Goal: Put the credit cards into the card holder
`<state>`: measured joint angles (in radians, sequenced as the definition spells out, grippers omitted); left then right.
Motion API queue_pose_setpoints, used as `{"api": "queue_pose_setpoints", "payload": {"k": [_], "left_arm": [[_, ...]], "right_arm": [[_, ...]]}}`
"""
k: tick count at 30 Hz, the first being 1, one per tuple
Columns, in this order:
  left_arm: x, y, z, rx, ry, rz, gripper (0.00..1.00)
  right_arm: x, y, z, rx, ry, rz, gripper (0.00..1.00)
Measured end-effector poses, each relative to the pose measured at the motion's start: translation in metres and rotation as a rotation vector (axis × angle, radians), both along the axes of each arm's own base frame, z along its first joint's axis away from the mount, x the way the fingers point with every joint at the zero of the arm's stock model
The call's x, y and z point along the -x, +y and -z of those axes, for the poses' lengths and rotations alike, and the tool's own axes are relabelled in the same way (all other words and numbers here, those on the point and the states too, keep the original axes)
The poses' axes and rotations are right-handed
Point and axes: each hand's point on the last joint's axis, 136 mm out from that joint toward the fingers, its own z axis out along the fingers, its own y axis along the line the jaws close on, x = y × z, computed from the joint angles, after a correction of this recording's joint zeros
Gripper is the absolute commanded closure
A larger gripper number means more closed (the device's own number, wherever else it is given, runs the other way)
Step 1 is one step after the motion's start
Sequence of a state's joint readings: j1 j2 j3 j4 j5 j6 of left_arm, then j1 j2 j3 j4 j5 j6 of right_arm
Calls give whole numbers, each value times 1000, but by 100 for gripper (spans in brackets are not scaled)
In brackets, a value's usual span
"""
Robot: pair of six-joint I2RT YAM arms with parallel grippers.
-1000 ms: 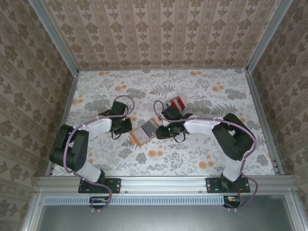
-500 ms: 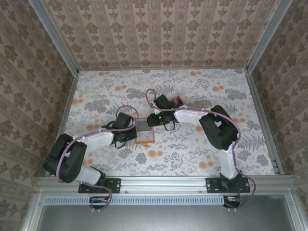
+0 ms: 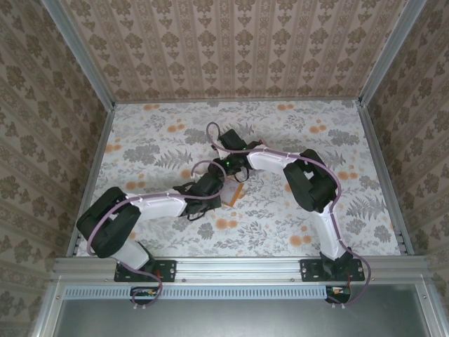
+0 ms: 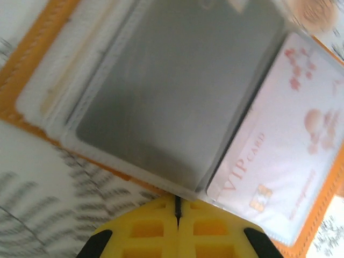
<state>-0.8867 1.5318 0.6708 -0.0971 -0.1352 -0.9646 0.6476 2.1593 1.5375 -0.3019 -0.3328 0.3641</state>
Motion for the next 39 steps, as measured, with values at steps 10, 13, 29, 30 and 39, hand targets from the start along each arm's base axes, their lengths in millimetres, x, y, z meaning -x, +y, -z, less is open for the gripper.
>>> {"api": "queue_pose_setpoints", "payload": {"k": [10,13,29,30,39], "left_arm": [[11,20,-35,26,-80,-40,83],[2,30,-39,13,-94,-70,82],[-92,-9,-82,46,-175,-5,75],[-98,-13,-83,54,-173,5,74],[-133,-56,-80,140,-128,106,71]], "right_arm": [[-12,-31,-73,-32,-101,35,53],[-20,-51,-97,-31,-165,74,53],[-70,-205,-106,104,-233,411,51],[-71,-210,-106,109,-231,418,50],[-77,-217,-78,144,-155,408,50]]}}
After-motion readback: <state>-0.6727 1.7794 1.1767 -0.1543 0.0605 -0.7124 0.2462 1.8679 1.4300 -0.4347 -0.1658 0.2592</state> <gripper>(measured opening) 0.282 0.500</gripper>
